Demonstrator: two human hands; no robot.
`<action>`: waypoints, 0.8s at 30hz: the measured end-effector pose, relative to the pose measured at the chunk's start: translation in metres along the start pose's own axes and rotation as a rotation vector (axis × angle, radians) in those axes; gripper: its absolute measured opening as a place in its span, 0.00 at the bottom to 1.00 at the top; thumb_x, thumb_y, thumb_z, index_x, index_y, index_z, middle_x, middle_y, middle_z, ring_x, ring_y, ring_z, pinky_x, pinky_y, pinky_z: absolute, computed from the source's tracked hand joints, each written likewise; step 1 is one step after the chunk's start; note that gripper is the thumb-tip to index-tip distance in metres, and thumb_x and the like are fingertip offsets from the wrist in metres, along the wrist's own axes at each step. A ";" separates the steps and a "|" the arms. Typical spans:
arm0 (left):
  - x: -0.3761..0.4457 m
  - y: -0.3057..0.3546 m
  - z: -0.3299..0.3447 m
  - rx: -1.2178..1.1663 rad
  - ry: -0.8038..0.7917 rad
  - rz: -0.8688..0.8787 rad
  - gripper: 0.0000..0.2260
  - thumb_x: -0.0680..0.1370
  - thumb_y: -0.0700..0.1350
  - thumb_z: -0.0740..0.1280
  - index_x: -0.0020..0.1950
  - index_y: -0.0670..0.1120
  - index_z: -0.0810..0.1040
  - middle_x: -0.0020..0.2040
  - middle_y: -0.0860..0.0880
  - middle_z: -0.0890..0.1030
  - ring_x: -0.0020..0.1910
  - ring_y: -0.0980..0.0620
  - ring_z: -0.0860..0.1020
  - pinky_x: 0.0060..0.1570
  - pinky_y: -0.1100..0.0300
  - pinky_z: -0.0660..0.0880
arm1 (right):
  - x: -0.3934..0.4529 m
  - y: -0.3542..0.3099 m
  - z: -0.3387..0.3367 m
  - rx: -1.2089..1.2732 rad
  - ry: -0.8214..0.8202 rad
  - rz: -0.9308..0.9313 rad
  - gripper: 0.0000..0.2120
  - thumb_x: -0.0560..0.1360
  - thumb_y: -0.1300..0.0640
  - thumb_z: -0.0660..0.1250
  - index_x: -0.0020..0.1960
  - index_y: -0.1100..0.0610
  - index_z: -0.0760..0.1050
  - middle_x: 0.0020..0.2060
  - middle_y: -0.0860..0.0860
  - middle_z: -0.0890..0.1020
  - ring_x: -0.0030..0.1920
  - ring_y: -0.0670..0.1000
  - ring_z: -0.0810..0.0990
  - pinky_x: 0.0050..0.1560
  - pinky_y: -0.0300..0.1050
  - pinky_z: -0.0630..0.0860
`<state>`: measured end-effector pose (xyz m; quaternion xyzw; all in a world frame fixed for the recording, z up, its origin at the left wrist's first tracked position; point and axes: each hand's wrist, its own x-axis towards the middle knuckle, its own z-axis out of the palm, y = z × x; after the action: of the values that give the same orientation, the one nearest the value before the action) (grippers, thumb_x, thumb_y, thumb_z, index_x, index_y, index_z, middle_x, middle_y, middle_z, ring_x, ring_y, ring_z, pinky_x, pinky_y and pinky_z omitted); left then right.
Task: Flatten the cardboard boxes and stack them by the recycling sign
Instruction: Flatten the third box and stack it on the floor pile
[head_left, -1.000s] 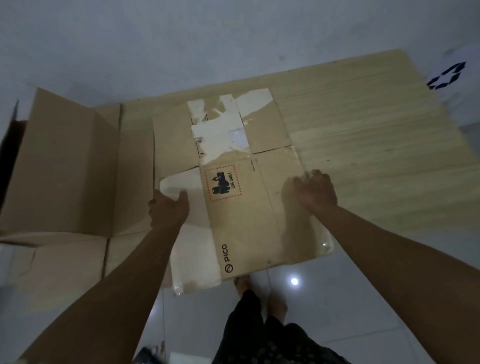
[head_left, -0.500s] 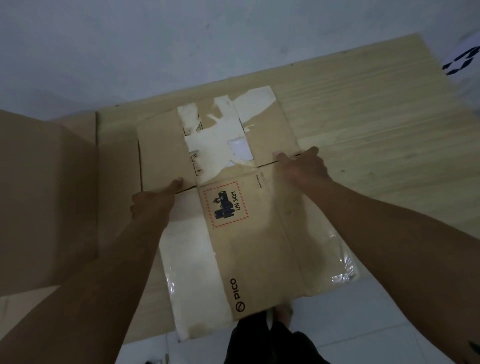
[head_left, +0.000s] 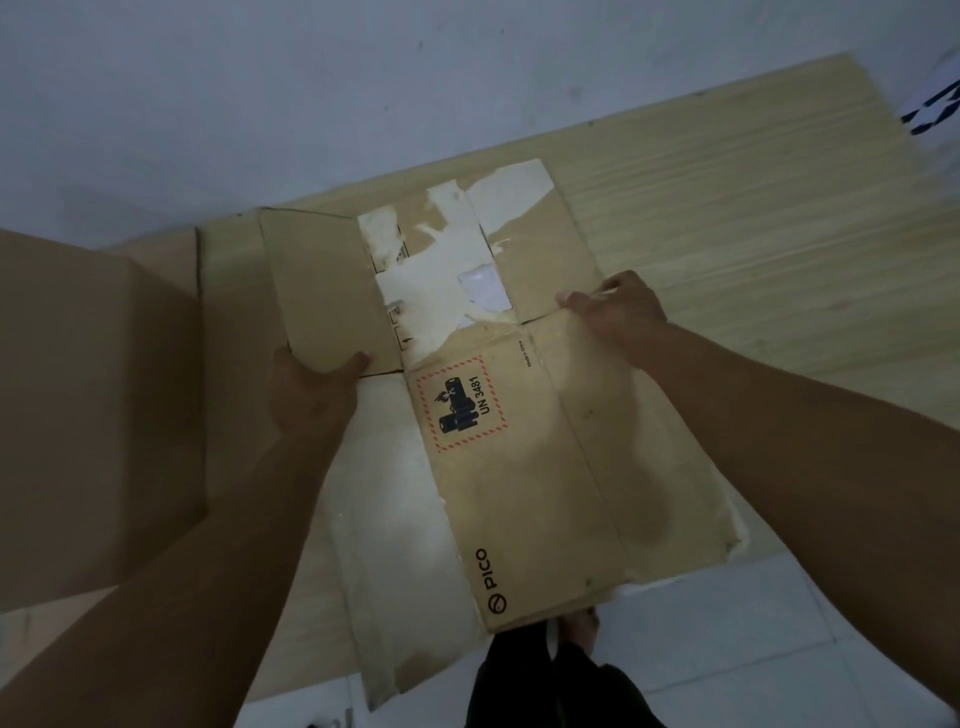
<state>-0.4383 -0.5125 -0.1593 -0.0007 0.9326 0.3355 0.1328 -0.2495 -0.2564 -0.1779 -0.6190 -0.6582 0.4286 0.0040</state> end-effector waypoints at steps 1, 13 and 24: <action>0.003 -0.003 0.000 -0.003 -0.001 0.007 0.35 0.66 0.58 0.78 0.67 0.44 0.71 0.64 0.45 0.77 0.63 0.43 0.75 0.60 0.54 0.70 | 0.003 -0.001 -0.001 0.049 -0.008 0.010 0.37 0.62 0.33 0.74 0.63 0.54 0.74 0.62 0.53 0.78 0.57 0.55 0.79 0.58 0.48 0.77; 0.006 0.000 -0.007 -0.097 -0.067 0.028 0.28 0.73 0.54 0.72 0.69 0.47 0.70 0.65 0.47 0.76 0.64 0.45 0.74 0.57 0.59 0.66 | 0.004 -0.016 -0.011 0.244 -0.019 0.055 0.29 0.67 0.47 0.79 0.60 0.63 0.77 0.54 0.53 0.81 0.50 0.53 0.80 0.44 0.40 0.72; 0.003 0.020 -0.016 -0.001 -0.058 0.132 0.27 0.73 0.54 0.71 0.68 0.45 0.69 0.64 0.45 0.76 0.63 0.43 0.75 0.63 0.50 0.71 | -0.006 -0.005 -0.011 -0.010 -0.120 -0.157 0.26 0.78 0.43 0.63 0.71 0.56 0.68 0.69 0.55 0.73 0.67 0.57 0.73 0.66 0.50 0.70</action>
<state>-0.4469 -0.5066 -0.1359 0.0703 0.9262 0.3441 0.1374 -0.2462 -0.2543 -0.1648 -0.5387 -0.7059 0.4599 -0.0047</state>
